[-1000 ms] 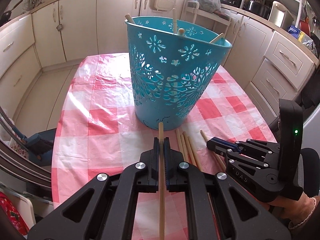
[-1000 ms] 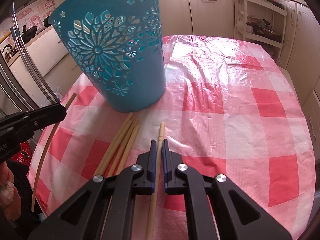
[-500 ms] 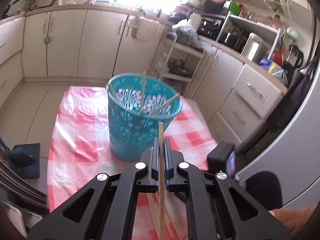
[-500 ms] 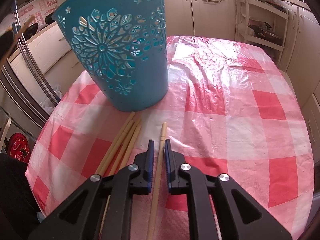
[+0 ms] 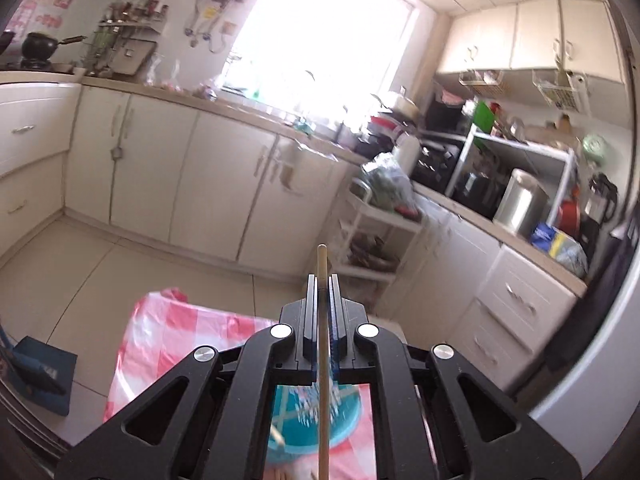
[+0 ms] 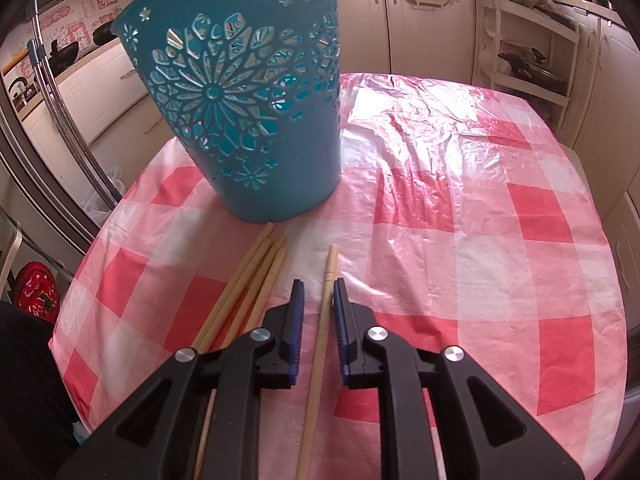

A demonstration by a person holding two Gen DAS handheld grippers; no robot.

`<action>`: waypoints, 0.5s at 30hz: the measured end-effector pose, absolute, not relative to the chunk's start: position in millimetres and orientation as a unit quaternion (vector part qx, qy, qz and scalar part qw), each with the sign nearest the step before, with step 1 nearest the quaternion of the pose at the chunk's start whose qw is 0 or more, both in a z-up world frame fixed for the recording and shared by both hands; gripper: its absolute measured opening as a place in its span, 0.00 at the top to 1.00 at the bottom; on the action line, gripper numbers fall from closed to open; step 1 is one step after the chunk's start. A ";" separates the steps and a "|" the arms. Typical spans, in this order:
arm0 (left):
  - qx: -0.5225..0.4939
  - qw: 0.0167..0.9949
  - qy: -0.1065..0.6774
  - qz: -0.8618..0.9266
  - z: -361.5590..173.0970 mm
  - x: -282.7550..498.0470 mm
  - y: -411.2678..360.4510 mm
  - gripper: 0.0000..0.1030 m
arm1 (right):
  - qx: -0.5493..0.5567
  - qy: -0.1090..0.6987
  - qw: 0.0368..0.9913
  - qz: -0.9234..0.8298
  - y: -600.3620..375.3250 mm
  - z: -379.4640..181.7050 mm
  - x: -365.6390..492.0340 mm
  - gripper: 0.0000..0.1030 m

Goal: Organize utensils
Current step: 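Lift the chopstick with the left tool and release it into the basket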

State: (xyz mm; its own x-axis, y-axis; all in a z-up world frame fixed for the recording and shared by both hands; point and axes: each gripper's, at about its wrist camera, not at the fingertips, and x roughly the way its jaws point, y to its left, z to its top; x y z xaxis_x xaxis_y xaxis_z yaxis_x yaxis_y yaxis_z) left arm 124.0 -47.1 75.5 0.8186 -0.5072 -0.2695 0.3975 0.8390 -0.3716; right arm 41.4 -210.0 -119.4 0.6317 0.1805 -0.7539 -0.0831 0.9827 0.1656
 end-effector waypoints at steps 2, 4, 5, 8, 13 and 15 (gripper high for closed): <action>-0.162 0.945 0.174 -0.225 77.6 140.7 -49.7 0.95 | 0.055 0.423 0.902 0.074 -208.1 -118.8 41.5 0.83; -0.168 0.948 0.168 -0.210 76.8 153.5 -53.0 0.95 | 0.051 0.422 0.902 0.076 -205.6 -118.2 41.4 0.81; -0.170 0.950 0.167 -0.204 75.8 159.6 -54.7 0.95 | 0.049 0.422 0.902 0.077 -204.4 -118.1 41.3 0.79; -0.165 0.954 0.164 -0.188 70.5 172.1 -59.4 0.95 | 0.042 0.422 0.902 0.080 -200.4 -117.3 40.6 0.75; -0.164 0.961 0.154 -0.161 58.7 181.8 -57.8 0.95 | 0.030 0.422 0.902 0.083 -197.8 -117.1 40.7 0.71; -0.161 0.964 0.151 -0.150 53.7 183.1 -57.9 0.95 | 0.027 0.421 0.903 0.083 -196.9 -117.2 40.4 0.70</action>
State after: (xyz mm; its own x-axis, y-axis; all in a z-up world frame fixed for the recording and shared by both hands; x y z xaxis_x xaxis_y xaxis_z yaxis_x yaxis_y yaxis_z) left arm 183.1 -57.9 53.7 0.9093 -0.3386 -0.2421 0.2415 0.9029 -0.3555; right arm 40.4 -196.9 -117.2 0.6309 0.1731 -0.7563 -0.1274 0.9847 0.1191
